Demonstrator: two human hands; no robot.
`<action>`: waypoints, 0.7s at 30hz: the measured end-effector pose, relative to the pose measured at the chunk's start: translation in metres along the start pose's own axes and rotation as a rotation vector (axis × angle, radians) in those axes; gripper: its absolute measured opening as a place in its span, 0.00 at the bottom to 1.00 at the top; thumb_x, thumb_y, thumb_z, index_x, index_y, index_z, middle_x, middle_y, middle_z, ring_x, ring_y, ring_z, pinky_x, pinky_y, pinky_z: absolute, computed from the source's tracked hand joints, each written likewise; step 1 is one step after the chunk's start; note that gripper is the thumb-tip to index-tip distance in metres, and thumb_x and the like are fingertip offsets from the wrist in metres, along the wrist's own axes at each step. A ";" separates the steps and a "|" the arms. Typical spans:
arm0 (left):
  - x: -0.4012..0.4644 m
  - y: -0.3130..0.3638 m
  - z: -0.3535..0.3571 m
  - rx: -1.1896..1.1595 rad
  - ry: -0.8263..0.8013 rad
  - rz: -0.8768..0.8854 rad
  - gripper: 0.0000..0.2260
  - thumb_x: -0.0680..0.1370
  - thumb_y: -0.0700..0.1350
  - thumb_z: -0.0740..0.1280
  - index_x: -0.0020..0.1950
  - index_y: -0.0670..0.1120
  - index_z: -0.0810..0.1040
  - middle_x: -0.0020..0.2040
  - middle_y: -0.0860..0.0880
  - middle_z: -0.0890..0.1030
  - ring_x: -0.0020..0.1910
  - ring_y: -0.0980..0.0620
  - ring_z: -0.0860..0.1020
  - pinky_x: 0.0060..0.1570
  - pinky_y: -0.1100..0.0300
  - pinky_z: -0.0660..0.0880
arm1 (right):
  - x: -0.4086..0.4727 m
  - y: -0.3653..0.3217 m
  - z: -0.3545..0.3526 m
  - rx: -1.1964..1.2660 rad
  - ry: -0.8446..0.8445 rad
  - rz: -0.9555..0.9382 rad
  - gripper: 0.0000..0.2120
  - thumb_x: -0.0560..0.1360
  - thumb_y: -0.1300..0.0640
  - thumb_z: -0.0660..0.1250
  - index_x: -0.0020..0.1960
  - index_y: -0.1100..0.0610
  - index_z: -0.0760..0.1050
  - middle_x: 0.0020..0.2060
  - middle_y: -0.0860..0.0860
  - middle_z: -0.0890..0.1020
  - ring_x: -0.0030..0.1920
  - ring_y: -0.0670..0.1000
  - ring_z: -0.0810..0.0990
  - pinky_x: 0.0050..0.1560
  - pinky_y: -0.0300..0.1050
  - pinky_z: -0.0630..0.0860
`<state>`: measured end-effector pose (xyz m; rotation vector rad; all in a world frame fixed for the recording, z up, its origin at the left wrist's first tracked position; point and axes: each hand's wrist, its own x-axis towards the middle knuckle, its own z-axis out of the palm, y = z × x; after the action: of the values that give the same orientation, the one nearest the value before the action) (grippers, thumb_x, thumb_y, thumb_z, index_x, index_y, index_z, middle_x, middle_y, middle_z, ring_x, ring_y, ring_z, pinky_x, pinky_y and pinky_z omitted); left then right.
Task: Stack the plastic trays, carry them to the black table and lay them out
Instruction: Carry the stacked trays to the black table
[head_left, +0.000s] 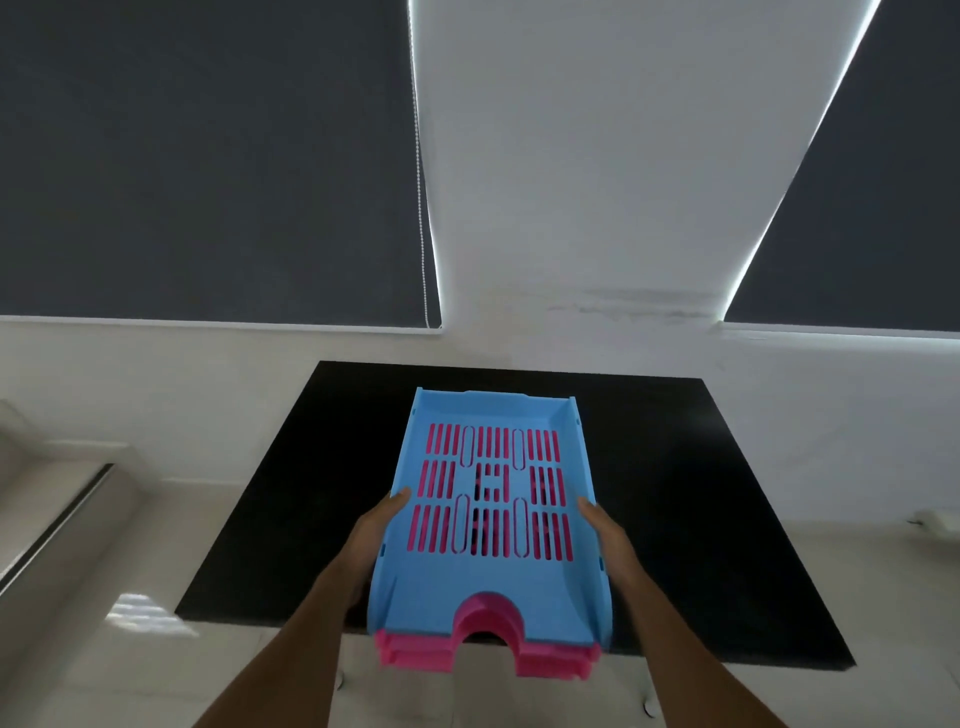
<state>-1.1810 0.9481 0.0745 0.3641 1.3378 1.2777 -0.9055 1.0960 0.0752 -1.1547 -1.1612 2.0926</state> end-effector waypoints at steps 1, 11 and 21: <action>0.011 0.003 -0.002 0.000 0.013 -0.002 0.31 0.73 0.59 0.67 0.67 0.39 0.75 0.61 0.31 0.80 0.51 0.35 0.83 0.56 0.39 0.79 | 0.013 -0.004 -0.001 -0.002 -0.013 -0.003 0.15 0.81 0.56 0.60 0.64 0.62 0.73 0.40 0.54 0.87 0.37 0.52 0.87 0.35 0.45 0.82; 0.081 0.026 -0.040 -0.034 0.094 -0.020 0.31 0.72 0.59 0.70 0.68 0.40 0.73 0.61 0.31 0.80 0.54 0.33 0.80 0.58 0.37 0.77 | 0.112 -0.023 0.019 0.035 -0.074 0.072 0.13 0.82 0.58 0.59 0.64 0.57 0.74 0.46 0.57 0.85 0.40 0.54 0.87 0.37 0.47 0.83; 0.106 0.078 -0.129 -0.052 0.078 -0.036 0.30 0.72 0.56 0.69 0.68 0.40 0.72 0.62 0.29 0.78 0.49 0.35 0.82 0.50 0.43 0.81 | 0.181 -0.006 0.104 0.085 -0.081 0.080 0.26 0.75 0.52 0.69 0.70 0.60 0.71 0.52 0.61 0.84 0.49 0.60 0.85 0.51 0.58 0.82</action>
<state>-1.3539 1.0053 0.0467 0.2556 1.3684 1.3053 -1.0895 1.1839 0.0299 -1.1037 -1.0667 2.2451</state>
